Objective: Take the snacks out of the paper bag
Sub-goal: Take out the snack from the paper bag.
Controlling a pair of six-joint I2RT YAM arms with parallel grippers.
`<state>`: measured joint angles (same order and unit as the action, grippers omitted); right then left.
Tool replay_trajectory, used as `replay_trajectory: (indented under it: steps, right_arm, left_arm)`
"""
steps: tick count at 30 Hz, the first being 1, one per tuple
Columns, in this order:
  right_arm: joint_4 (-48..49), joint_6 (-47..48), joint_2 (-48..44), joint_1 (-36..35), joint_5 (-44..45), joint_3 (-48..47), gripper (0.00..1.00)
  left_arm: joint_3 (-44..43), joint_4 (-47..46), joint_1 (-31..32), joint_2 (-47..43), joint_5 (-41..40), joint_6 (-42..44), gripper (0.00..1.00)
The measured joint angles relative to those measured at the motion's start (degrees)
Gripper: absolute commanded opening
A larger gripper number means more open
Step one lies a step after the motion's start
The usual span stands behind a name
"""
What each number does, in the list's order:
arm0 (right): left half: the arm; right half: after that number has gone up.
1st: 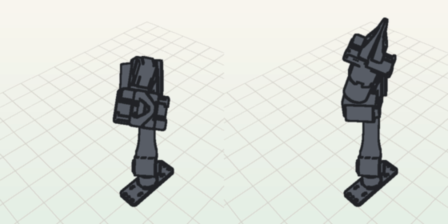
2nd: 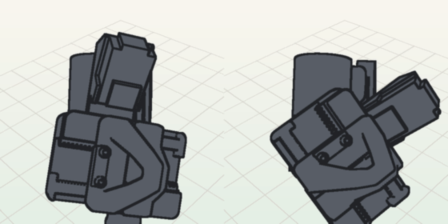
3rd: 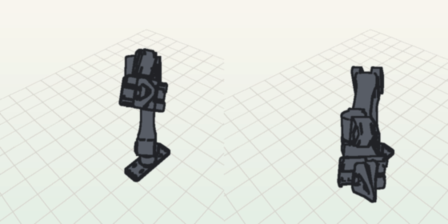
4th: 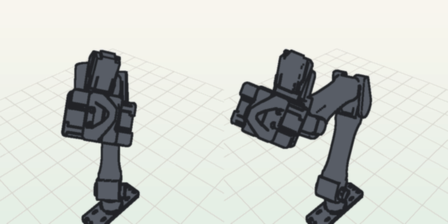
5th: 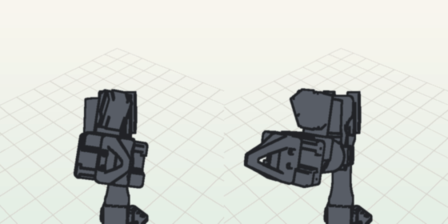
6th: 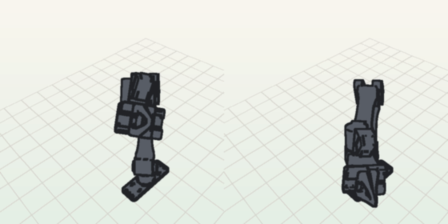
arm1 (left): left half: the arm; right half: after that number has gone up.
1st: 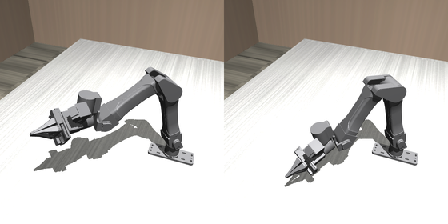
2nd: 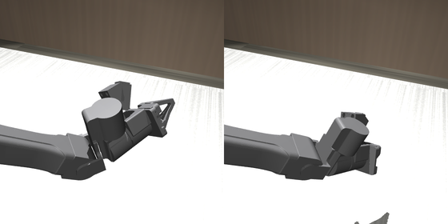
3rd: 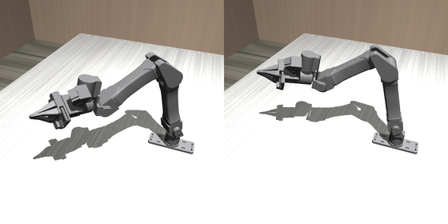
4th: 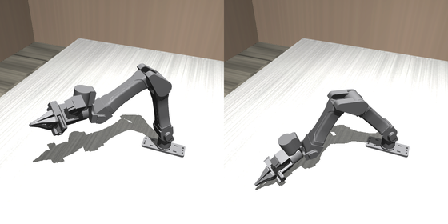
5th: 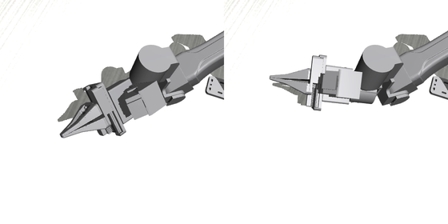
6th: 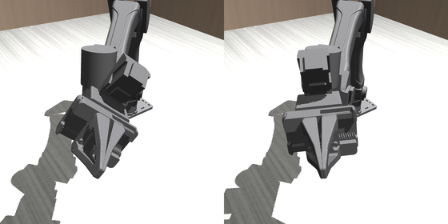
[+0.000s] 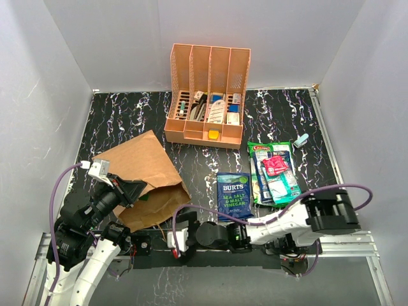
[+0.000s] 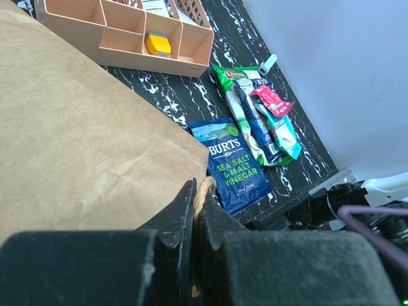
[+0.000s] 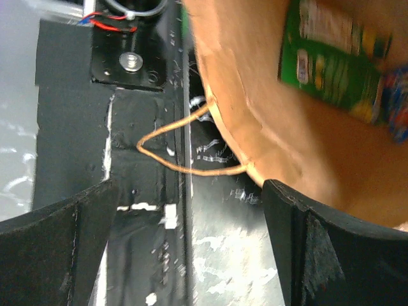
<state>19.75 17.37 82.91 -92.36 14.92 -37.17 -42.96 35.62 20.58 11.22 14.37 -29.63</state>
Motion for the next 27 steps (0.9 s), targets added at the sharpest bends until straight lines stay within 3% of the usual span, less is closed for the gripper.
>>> replay_trajectory:
  steps: [2, 5, 10, 17, 27]
  right_arm:
    - [4.55, 8.72, 2.99, -0.59, -1.09, 0.68, 1.0]
    - [9.46, 18.38, 6.62, 1.84, -4.31, -0.02, 0.92]
    - [13.92, 28.72, 11.61, 6.54, -9.53, -4.83, 0.56]
    - [16.06, 38.05, 20.22, 12.35, -16.55, -12.39, 0.56]
    - [13.16, 44.17, 35.01, 16.65, -17.92, -25.14, 0.57]
  left_arm:
    - [0.0, 0.0, -0.02, -0.02, -0.02, 0.02, 0.0]
    - [0.0, 0.0, -0.07, -0.02, -0.02, 0.02, 0.0]
    - [0.0, 0.0, -0.13, -0.22, -0.02, 0.0, 0.0]
    - [0.0, -0.02, -0.13, -0.94, 0.0, 0.0, 0.0]
    - [0.0, -0.04, -0.22, -1.29, 0.0, 0.0, 0.0]
